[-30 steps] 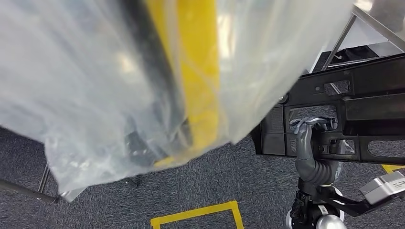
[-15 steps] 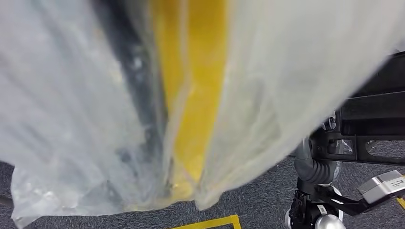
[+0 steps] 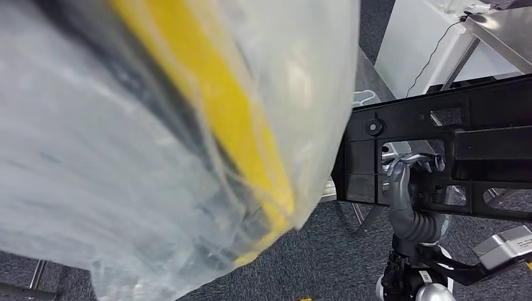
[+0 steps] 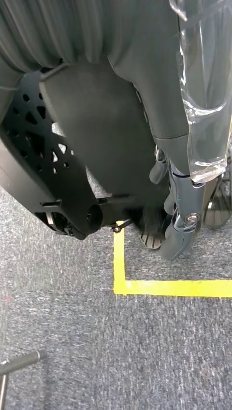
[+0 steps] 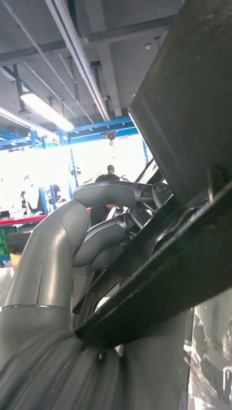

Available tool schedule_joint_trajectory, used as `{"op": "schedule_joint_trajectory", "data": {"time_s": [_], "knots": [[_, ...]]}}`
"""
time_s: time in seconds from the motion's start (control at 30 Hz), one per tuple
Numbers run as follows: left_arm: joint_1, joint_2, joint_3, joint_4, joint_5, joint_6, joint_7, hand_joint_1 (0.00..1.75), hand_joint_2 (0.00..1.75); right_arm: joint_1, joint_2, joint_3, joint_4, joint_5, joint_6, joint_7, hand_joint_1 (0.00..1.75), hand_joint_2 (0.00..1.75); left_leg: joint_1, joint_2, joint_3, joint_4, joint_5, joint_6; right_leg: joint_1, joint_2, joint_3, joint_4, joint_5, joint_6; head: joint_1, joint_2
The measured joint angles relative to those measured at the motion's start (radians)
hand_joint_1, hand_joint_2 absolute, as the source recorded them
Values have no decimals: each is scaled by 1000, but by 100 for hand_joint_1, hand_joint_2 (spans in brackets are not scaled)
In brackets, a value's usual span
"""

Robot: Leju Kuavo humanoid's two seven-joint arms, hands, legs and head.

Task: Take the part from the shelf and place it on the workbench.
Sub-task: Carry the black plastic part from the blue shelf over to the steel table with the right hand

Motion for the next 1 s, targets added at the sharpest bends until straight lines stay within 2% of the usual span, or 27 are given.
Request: {"op": "schedule_joint_trajectory", "data": {"time_s": [0.03, 0.07, 0.1, 0.17, 0.2, 0.23, 0.27, 0.33, 0.37, 0.4, 0.47, 0.5, 0.53, 0.57, 0.6, 0.63, 0.67, 0.7, 0.77, 0.83, 0.87, 0.9, 0.97, 1.0], "knots": [[-1, 0, 0, 0, 0, 0, 0, 0, 175, -1, 0, 0, 0, 2, 0, 2, 175, 175, 1, 0, -22, 10, -13, 0, 0, 0, 12, 0, -10, 1, 0, 0], [-3, 0, -1, 0, -1, 0, 1, 0, 175, -3, 0, 1, 0, 6, -1, 6, 175, 175, 1, 1, -28, -14, -3, 1, 0, 0, 26, 0, -20, 2, -1, 0], [-4, 0, -1, 0, -1, 1, 4, 0, 175, -6, 0, 1, 0, 10, -2, 11, 175, 175, 0, 1, -21, -67, 33, 5, 0, 1, 42, -1, -31, 4, -1, 0], [-1, 0, -3, 0, -2, 1, 8, 0, 175, -16, 0, 2, 1, 20, -6, 25, 175, 175, -5, 2, 2, -197, 145, 20, 1, 4, 68, -3, -51, 11, -2, 0], [0, 1, -3, 0, -2, 1, 10, 0, 175, -22, -1, 2, 1, 28, -8, 37, 175, 175, -9, 2, 11, -239, 186, 29, 2, 6, 77, -4, -58, 15, -3, 0], [1, 1, -4, 0, -2, 1, 10, 0, 175, -29, -3, 3, 1, 41, -10, 55, 175, 175, -14, 3, 16, -260, 210, 35, 2, 9, 82, -6, -63, 21, -4, 0], [0, 2, -5, 0, -3, 1, 11, 0, 175, -40, -6, 4, 2, 58, -12, 80, 175, 175, -18, 3, 18, -263, 211, 40, 3, 11, 87, -9, -66, 28, -5, 0], [-6, 2, -9, 0, -4, 0, 14, 0, 175, -71, -16, 7, 2, 104, -10, 146, 175, 175, -16, 3, 31, -275, 216, 48, 1, 11, 91, -11, -77, 38, -5, 0], [-8, 2, -12, 0, -6, -1, 17, 0, 175, -91, -21, 10, 2, 132, -5, 182, 175, 175, -14, 3, 38, -283, 215, 53, 2, 10, 82, 10, -89, 40, -5, 0], [-11, 3, -15, 0, -9, -2, 19, 0, 175, -114, -27, 15, 3, 162, 3, 219, 175, 175, -11, 3, 46, -289, 213, 59, 4, 9, 60, 55, -110, 41, -4, 0], [-14, 3, -20, 0, -16, -5, 22, 0, 175, -155, -37, 28, 8, 215, 23, 280, 175, 175, -14, 3, 55, -292, 204, 71, 10, 8, -21, 191, -155, 40, -3, 0], [-15, 3, -22, 0, -18, -6, 22, 0, 175, -172, -41, 36, 13, 235, 33, 303, 175, 175, -15, 1, 60, -292, 199, 75, 12, 8, -61, 248, -164, 40, -2, 0], [-15, 3, -24, 0, -20, -7, 21, 0, 175, -186, -44, 45, 18, 252, 44, 321, 175, 175, -17, -1, 67, -292, 193, 77, 14, 8, -88, 273, -154, 39, -2, 0], [-16, 3, -25, 0, -22, -8, 20, 0, 175, -199, -46, 55, 23, 269, 55, 338, 175, 175, -18, -4, 75, -292, 187, 77, 15, 8, -97, 262, -124, 37, -2, 0], [-17, 3, -28, 0, -24, -9, 17, 0, 175, -211, -48, 66, 28, 284, 63, 354, 175, 175, -19, -7, 86, -291, 179, 77, 16, 8, -86, 210, -76, 33, -2, 0], [-18, 3, -31, 0, -27, -10, 15, 0, 175, -222, -50, 77, 32, 297, 68, 369, 175, 175, -20, -9, 95, -291, 172, 75, 18, 8, -66, 140, -27, 27, -2, 0], [-21, 3, -34, 0, -29, -12, 13, 0, 175, -233, -52, 85, 37, 307, 70, 381, 175, 175, -22, -12, 101, -290, 164, 72, 22, 8, -44, 76, 8, 22, -2, 0], [-24, 3, -37, 0, -31, -14, 12, 0, 175, -242, -55, 92, 42, 313, 69, 393, 175, 175, -24, -13, 103, -288, 158, 68, 25, 8, -26, 27, 26, 16, -1, 0], [-28, 3, -43, 0, -35, -16, 13, 0, 175, -260, -64, 99, 49, 313, 59, 416, 175, 175, -25, -14, 99, -287, 153, 61, 29, 10, -15, -5, 21, 8, 0, 0], [-29, 4, -47, 0, -37, -17, 16, 0, 175, -277, -79, 101, 57, 299, 47, 440, 175, 175, -25, -13, 95, -282, 144, 52, 24, 11, -11, -15, 18, 2, 0, 0], [-30, 4, -49, 0, -39, -17, 18, 0, 175, -286, -87, 101, 62, 289, 43, 451, 175, 175, -23, -11, 86, -263, 132, 45, 20, 10, -8, -18, 17, -1, -1, 0], [-31, 5, -50, 0, -39, -17, 20, 0, 175, -294, -96, 100, 68, 280, 41, 461, 175, 175, -20, -10, 66, -222, 112, 36, 16, 9, -4, -21, 17, -4, -3, 0], [-32, 6, -55, 0, -40, -17, 26, 0, 175, -307, -110, 100, 85, 268, 42, 475, 175, 175, -7, -8, -10, -84, 60, 18, 12, 7, 0, -21, 12, -7, -5, 0], [-33, 7, -57, 0, -40, -17, 27, 0, 175, -310, -115, 100, 94, 264, 44, 480, 175, 175, 0, -7, -49, -19, 43, 12, 10, 7, 2, -21, 10, -7, -5, 0]]}}
